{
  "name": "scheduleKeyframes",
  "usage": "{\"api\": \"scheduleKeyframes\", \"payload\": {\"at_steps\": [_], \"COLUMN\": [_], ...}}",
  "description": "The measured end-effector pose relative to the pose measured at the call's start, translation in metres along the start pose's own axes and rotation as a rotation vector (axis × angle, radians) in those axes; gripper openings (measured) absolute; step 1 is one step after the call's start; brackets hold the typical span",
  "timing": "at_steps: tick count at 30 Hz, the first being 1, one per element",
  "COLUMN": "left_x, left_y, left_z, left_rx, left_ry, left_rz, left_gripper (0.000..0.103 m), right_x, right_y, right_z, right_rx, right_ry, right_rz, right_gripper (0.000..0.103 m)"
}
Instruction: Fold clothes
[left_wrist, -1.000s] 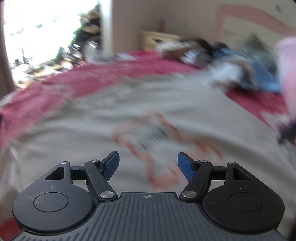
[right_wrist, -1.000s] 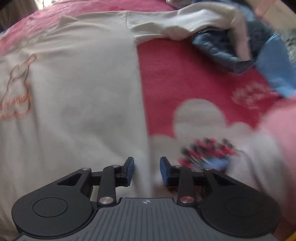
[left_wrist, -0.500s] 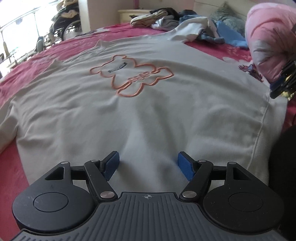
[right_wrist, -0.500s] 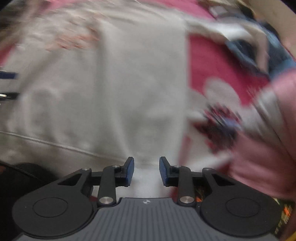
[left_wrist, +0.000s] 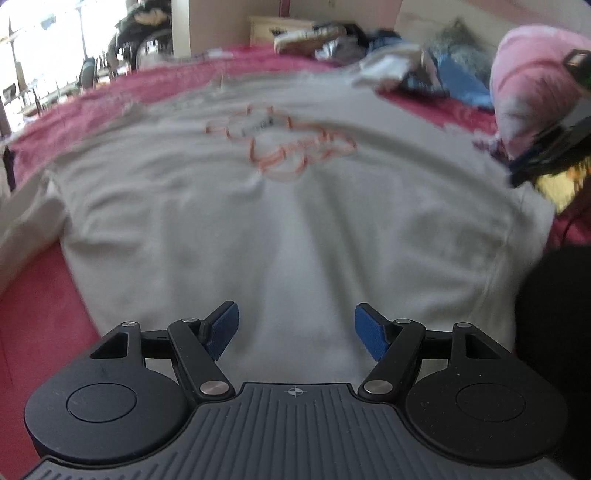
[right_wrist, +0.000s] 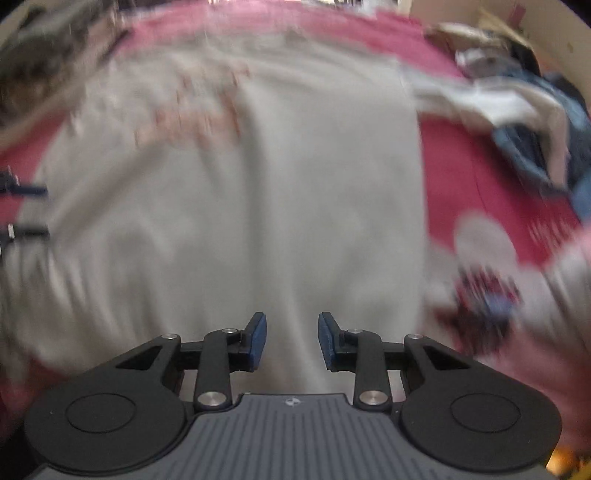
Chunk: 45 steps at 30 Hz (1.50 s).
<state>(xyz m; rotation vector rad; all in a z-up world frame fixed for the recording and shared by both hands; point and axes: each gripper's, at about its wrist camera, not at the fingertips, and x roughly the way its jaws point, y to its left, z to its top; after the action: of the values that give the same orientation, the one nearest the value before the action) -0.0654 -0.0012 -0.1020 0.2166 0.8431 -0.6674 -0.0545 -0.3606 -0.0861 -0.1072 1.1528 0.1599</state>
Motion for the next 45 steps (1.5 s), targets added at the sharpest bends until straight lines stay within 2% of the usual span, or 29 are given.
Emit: {"api": "scheduleKeyframes", "payload": {"at_steps": [4,6,9,12,13,15,18,20,22,24,26,28,31,34,35,36,39,40,41,43,45], "left_x": [0.011,0.015,0.01,-0.003,-0.007,-0.014,-0.013,-0.008,-0.011,-0.018,-0.03,-0.037,-0.04,-0.042,-0.043,-0.046,-0.055,-0.057,-0.06,-0.064,-0.066], "left_y": [0.009,0.014,0.028,0.041,0.043,0.048,0.057,0.06,0.065,0.07,0.079,0.088,0.097,0.106,0.109,0.11,0.109,0.107,0.106,0.104,0.102], "left_z": [0.012,0.006,-0.012,-0.028,-0.031,-0.031,-0.021,-0.013,-0.013,-0.017,-0.028,-0.038,-0.045,-0.045,-0.044,-0.044,-0.042,-0.042,-0.043,-0.045,-0.048], "left_rx": [-0.051,-0.054,-0.057,-0.055,-0.052,-0.066,-0.107,-0.131,-0.142,-0.147,-0.153,-0.18,-0.204,-0.236,-0.245,-0.247,-0.234,-0.231,-0.227,-0.221,-0.213], "left_ry": [-0.004,0.038,0.092,0.116,0.117,0.105,0.063,0.047,0.047,0.048,0.056,0.073,0.075,0.051,0.041,0.031,0.004,0.0,-0.004,-0.007,-0.005], "left_rz": [-0.006,-0.01,-0.013,-0.021,-0.025,-0.031,-0.039,-0.053,-0.05,-0.041,-0.02,-0.001,0.032,0.058,0.066,0.071,0.087,0.088,0.089,0.084,0.078], "left_gripper": [0.07,0.07,0.07,0.07,0.07,0.07,0.07,0.07,0.069,0.069,0.069,0.069,0.069,0.069,0.069,0.069,0.069,0.069,0.069,0.069,0.07], "right_x": [0.041,0.064,0.069,0.059,0.056,0.049,0.05,0.064,0.089,0.11,0.099,0.087,0.073,0.064,0.062,0.057,0.06,0.068,0.077,0.093,0.076], "right_y": [0.033,0.05,0.057,0.051,0.054,0.06,0.055,0.055,0.055,0.06,0.085,0.1,0.141,0.151,0.153,0.141,0.121,0.125,0.13,0.154,0.194], "right_z": [0.038,0.047,0.038,0.024,0.021,0.026,0.068,0.1,0.12,0.119,0.105,0.08,0.047,0.054,0.057,0.072,0.111,0.116,0.114,0.088,0.051], "right_rx": [-0.057,-0.07,-0.064,0.053,0.045,0.021,0.107,0.195,0.32,0.417,0.357,0.375,0.313,0.285,0.282,0.328,0.382,0.365,0.349,0.332,0.203], "right_ry": [-0.059,-0.021,0.044,0.233,0.28,0.306,0.162,0.057,0.013,0.036,0.027,0.098,0.252,0.288,0.29,0.216,0.028,0.002,0.005,0.07,0.068], "right_rz": [-0.019,-0.019,-0.026,0.124,0.13,0.11,0.083,0.047,0.038,0.043,0.015,0.114,0.211,0.279,0.298,0.287,0.187,0.135,0.102,0.115,0.077], "right_gripper": [0.033,0.036,0.037,0.036,0.036,0.034,0.034,0.034,0.034,0.036,0.036,0.036,0.039,0.039,0.038,0.038,0.038,0.038,0.038,0.038,0.038]}}
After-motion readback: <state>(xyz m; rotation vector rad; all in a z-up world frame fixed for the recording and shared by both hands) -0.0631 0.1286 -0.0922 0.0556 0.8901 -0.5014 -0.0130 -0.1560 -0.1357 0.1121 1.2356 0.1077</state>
